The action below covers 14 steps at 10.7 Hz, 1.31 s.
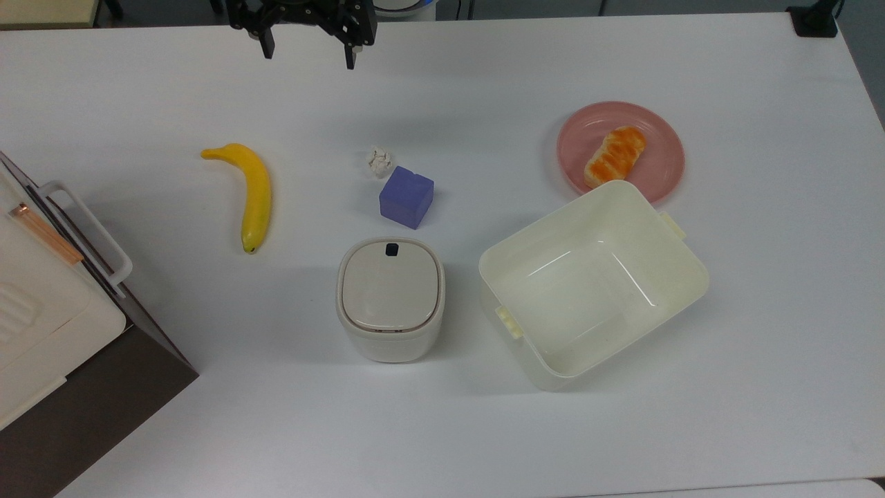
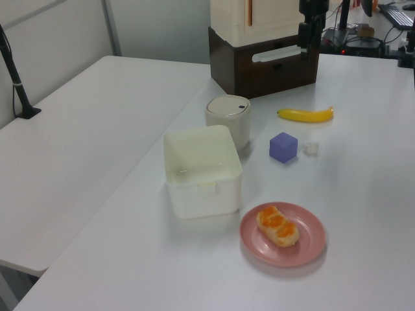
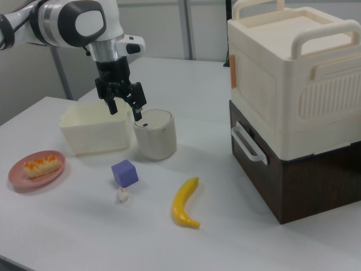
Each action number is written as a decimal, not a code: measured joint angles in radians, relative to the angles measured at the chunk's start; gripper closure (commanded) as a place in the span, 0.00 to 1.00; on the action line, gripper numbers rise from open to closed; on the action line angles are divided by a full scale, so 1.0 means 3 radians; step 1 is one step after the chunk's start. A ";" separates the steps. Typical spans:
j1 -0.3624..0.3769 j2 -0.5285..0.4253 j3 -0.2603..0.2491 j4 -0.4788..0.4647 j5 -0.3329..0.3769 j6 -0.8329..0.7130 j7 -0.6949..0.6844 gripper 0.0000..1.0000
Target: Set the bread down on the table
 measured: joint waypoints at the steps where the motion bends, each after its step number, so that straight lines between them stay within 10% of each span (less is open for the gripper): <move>1: 0.0000 0.0000 0.0000 0.0000 0.0000 0.0000 0.0000 0.00; 8: -0.0003 0.0000 -0.0012 0.0020 0.0122 0.0000 0.0006 0.05; 14: 0.0009 0.0015 -0.0011 0.0023 0.0125 0.0224 -0.0011 0.49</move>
